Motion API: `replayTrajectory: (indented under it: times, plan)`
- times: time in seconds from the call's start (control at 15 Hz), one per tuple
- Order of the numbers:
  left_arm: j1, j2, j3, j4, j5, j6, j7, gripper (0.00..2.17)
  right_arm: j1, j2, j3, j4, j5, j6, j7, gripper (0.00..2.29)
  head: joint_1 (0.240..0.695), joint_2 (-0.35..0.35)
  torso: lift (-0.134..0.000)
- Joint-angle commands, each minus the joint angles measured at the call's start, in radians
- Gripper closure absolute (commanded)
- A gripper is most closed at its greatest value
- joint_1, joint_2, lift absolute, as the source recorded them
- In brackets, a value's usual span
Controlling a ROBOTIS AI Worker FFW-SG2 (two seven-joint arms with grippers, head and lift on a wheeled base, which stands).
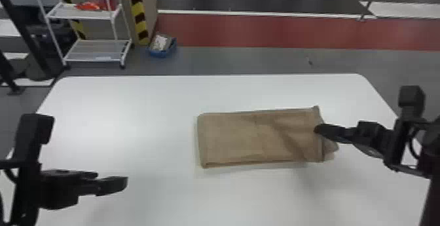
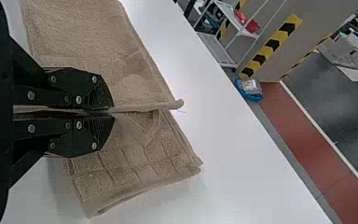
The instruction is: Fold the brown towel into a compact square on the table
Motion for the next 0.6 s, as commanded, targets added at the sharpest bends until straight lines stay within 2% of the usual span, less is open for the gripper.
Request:
replayTrajectory:
  times: [0.0, 0.2, 0.33, 0.53]
  plan:
    - [0.005, 0.000, 0.001, 0.001, 0.000, -0.004, 0.000, 0.09, -0.021, 0.002, -0.002, 0.013, 0.005, 0.002, 0.000, 1.06, 0.695, -0.055, -0.125]
    - [0.009, 0.000, 0.010, -0.002, -0.002, -0.001, 0.000, 0.09, -0.085, 0.002, -0.015, 0.013, 0.009, 0.002, 0.002, 1.06, 0.695, -0.055, -0.125]
    - [0.016, 0.000, 0.013, -0.002, -0.002, -0.004, 0.000, 0.09, -0.091, -0.015, -0.019, 0.030, 0.015, 0.002, 0.000, 1.06, 0.695, -0.054, -0.125]
    - [0.016, 0.000, 0.005, 0.006, -0.005, -0.010, 0.008, 0.09, -0.083, -0.015, -0.029, 0.059, 0.016, 0.002, 0.000, 1.06, 0.695, -0.065, -0.125]
